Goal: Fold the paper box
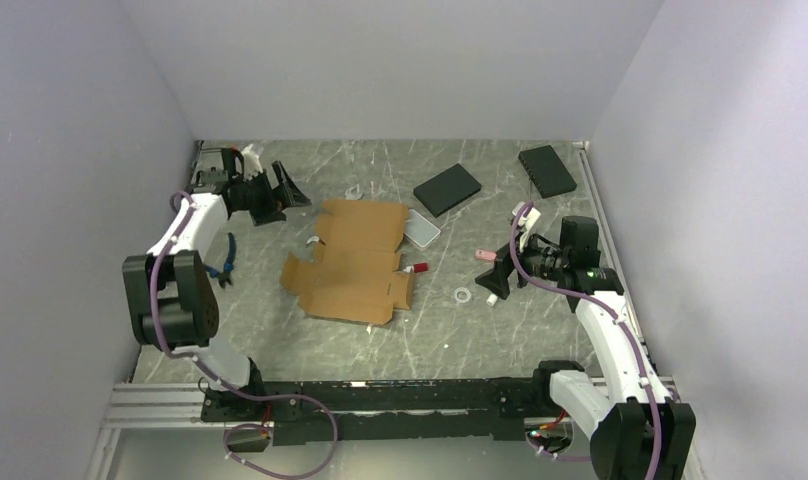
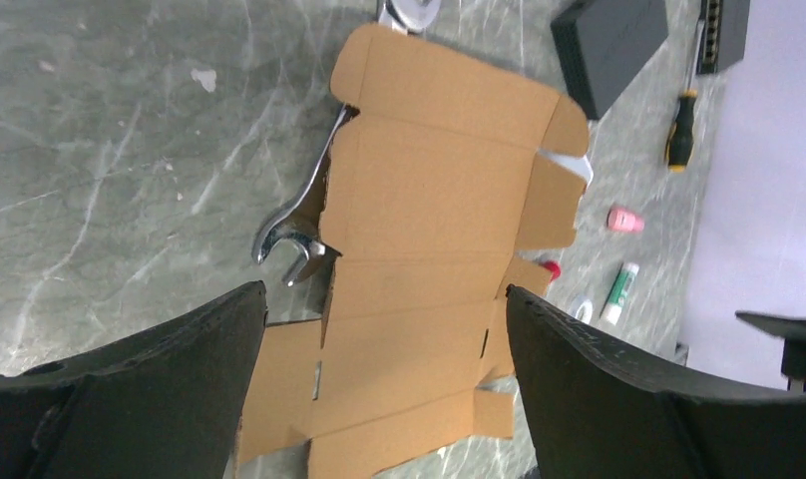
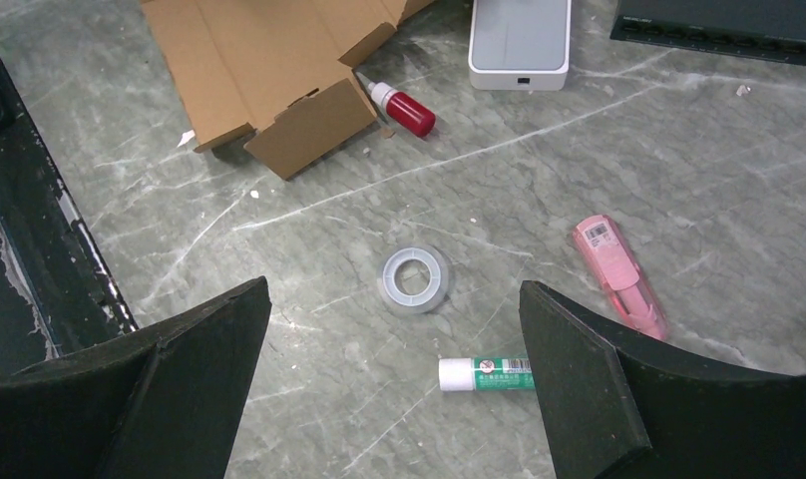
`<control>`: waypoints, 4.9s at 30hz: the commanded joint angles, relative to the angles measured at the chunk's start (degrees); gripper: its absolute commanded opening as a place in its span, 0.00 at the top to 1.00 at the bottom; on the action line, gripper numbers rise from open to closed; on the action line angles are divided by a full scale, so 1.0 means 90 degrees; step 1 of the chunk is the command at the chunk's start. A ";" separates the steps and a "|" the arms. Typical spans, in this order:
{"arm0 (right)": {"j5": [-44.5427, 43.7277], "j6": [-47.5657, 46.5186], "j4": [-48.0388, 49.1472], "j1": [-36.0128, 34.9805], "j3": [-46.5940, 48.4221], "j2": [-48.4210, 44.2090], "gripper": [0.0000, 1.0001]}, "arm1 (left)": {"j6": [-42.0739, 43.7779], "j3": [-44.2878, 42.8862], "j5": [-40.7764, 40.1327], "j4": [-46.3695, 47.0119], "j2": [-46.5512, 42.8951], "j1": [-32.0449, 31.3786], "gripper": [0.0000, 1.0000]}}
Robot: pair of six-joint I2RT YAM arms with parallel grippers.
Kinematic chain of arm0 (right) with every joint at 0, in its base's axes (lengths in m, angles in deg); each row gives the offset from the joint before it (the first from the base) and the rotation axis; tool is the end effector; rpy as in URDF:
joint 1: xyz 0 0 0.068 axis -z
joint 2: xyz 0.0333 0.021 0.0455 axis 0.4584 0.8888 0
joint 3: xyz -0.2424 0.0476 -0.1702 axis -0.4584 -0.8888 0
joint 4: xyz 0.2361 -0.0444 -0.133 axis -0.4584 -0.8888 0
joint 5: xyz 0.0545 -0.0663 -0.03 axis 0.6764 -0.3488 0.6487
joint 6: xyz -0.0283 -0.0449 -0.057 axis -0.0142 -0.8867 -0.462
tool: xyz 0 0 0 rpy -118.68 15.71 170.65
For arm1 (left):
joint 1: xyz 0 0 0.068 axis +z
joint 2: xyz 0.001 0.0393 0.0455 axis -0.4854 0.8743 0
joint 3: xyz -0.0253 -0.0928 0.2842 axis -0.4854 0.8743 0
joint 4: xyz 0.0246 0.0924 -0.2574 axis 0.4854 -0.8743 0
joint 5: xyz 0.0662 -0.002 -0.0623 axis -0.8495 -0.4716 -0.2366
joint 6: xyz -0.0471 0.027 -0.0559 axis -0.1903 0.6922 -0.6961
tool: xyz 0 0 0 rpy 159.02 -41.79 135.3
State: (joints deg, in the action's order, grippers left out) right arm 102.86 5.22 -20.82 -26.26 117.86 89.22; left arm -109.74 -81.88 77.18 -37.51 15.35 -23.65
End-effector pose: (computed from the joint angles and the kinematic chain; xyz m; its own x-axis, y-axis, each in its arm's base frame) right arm 0.2002 0.0475 0.2645 -0.3793 -0.2536 -0.8898 -0.7843 0.5984 0.1638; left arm 0.3828 -0.0002 0.2683 -0.7863 -0.3944 -0.4756 -0.0111 0.7786 -0.6275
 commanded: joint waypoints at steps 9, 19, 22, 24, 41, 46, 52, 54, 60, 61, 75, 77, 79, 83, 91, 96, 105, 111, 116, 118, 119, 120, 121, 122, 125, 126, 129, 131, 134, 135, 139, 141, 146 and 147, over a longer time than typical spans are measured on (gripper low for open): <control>0.0156 -0.0043 0.0251 -0.0025 0.0056 0.0049 0.00 | 0.0614 -0.0250 0.1643 0.0396 0.1445 0.0070 0.40; 0.0063 -0.0076 0.0269 -0.0037 0.0054 0.0174 0.00 | 0.0471 -0.0690 0.1934 0.0484 0.2394 0.0090 0.50; 0.0063 -0.0071 0.0262 -0.0035 0.0059 0.0252 0.00 | 0.0399 -0.0672 0.2012 0.0650 0.2480 0.0052 0.51; 0.0063 -0.0084 0.0253 -0.0037 0.0066 0.0297 0.00 | 0.0436 -0.0785 0.2031 0.0557 0.2646 -0.0003 0.53; -0.0114 -0.0144 0.0255 -0.0035 0.0051 0.0348 0.00 | 0.0529 -0.1246 0.2013 0.0399 0.3098 -0.0276 0.80; -0.0148 -0.0156 0.0246 -0.0035 0.0051 0.0314 0.00 | 0.0660 -0.1146 0.1740 0.0311 0.2617 -0.0277 1.00; -0.0037 -0.0125 0.0222 -0.0035 0.0061 0.0224 0.00 | 0.0949 -0.0327 0.0804 0.0541 0.0935 -0.0446 1.00; 0.0149 -0.0039 0.0243 -0.0037 0.0042 0.0209 0.00 | 0.1086 0.0058 0.0273 0.0728 0.0183 -0.0711 1.00; 0.0947 0.0708 0.0692 -0.0242 -0.0093 0.0389 0.00 | 0.0659 0.1470 -0.0977 0.1506 -0.2197 -0.1454 1.00; 0.0916 0.0827 0.0819 -0.0370 -0.0127 0.0446 0.00 | 0.0528 0.1740 -0.1152 0.1605 -0.2589 -0.1501 1.00; -0.0788 0.3023 0.2963 -0.2335 0.0107 0.1903 0.00 | -0.0832 0.3206 -0.2387 0.1494 -0.5707 -0.2151 1.00; -0.1203 0.3376 0.3452 -0.2635 0.0059 0.2057 0.00 | -0.0997 0.3289 -0.2466 0.1453 -0.5896 -0.2200 1.00; -0.2189 0.3748 0.3482 -0.2944 0.0135 0.2122 0.00 | -0.1163 0.3357 -0.2462 0.1428 -0.6012 -0.2241 1.00; -0.3414 0.4240 0.3439 -0.3546 0.0299 0.2272 0.00 | -0.1528 0.3529 -0.2357 0.1537 -0.6151 -0.2347 1.00; -0.4197 0.4146 0.4036 -0.4097 0.0435 0.2911 0.03 | -0.1625 0.3510 -0.2435 0.1234 -0.6338 -0.2492 1.00; -0.3958 0.4220 0.4084 -0.4135 0.0490 0.3315 0.20 | -0.1555 0.3474 -0.2425 0.0993 -0.6514 -0.2500 1.00; -0.3563 0.4120 0.4050 -0.4136 0.0513 0.3515 0.66 | -0.1549 0.3663 -0.2504 0.0970 -0.6845 -0.2503 1.00; -0.3198 0.3970 0.3777 -0.4065 0.0691 0.3415 0.97 | -0.1518 0.3790 -0.2538 0.0939 -0.7047 -0.2503 1.00; -0.2601 0.3683 0.3460 -0.3581 0.0833 0.2850 1.00 | -0.1323 0.3845 -0.2348 0.1054 -0.7199 -0.2503 1.00; -0.2245 0.3476 0.3307 -0.3398 0.0866 0.2668 1.00 | -0.1210 0.3908 -0.2199 0.1222 -0.7173 -0.2502 1.00; -0.2013 0.3361 0.3263 -0.3236 0.0866 0.2608 1.00 | -0.1158 0.3939 -0.2117 0.1325 -0.7164 -0.2503 1.00; -0.1801 0.3287 0.3220 -0.3111 0.0859 0.2561 1.00 | -0.1103 0.4001 -0.2053 0.1426 -0.7153 -0.2503 1.00; -0.1658 0.3220 0.3176 -0.3010 0.0864 0.2527 1.00 | -0.1065 0.4055 -0.2004 0.1523 -0.7152 -0.2503 1.00; -0.1594 0.3125 0.3092 -0.2930 0.0896 0.2518 1.00 | -0.1019 0.4115 -0.1959 0.1684 -0.7159 -0.2503 0.99; -0.1262 0.2734 0.2835 -0.2770 0.0947 0.2468 1.00 | -0.1057 0.4355 -0.1786 0.2150 -0.7190 -0.2503 0.89; -0.1203 0.2625 0.2842 -0.2747 0.0907 0.2435 1.00 | -0.1071 0.4417 -0.1755 0.2274 -0.7183 -0.2503 0.86; -0.1021 0.2361 0.2772 -0.2733 0.0896 0.2383 1.00 | -0.1115 0.4509 -0.1686 0.2430 -0.7086 -0.2497 0.77; -0.0955 0.2270 0.2705 -0.2713 0.0922 0.2395 1.00 | -0.1154 0.4538 -0.1620 0.2419 -0.7044 -0.2503 0.70; -0.0939 0.2199 0.2629 -0.2711 0.0953 0.2453 1.00 | -0.1244 0.4618 -0.1549 0.2375 -0.7058 -0.2503 0.55; -0.0929 0.2182 0.2624 -0.2711 0.0964 0.2460 1.00 | -0.1292 0.4670 -0.1543 0.2383 -0.7086 -0.2503 0.47; -0.0900 0.2142 0.2579 -0.2711 0.0974 0.2463 1.00 | -0.1395 0.4724 -0.1620 0.2297 -0.7195 -0.2503 0.34; -0.0860 0.2092 0.2547 -0.2711 0.0982 0.2452 1.00 | -0.1388 0.4672 -0.1735 0.2188 -0.7219 -0.2503 0.29; -0.0770 0.1967 0.2476 -0.2706 0.1011 0.2446 1.00 | -0.1255 0.4391 -0.2144 0.1659 -0.7150 -0.2503 0.22; -0.0734 0.1900 0.2447 -0.2710 0.1013 0.2441 1.00 | -0.1230 0.4335 -0.2248 0.1535 -0.7122 -0.2502 0.21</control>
State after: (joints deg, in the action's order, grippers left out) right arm 93.70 24.84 0.91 -50.92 124.44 112.45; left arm -121.52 -39.46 60.31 -20.75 -49.06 -46.01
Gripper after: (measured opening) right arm 0.014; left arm 0.769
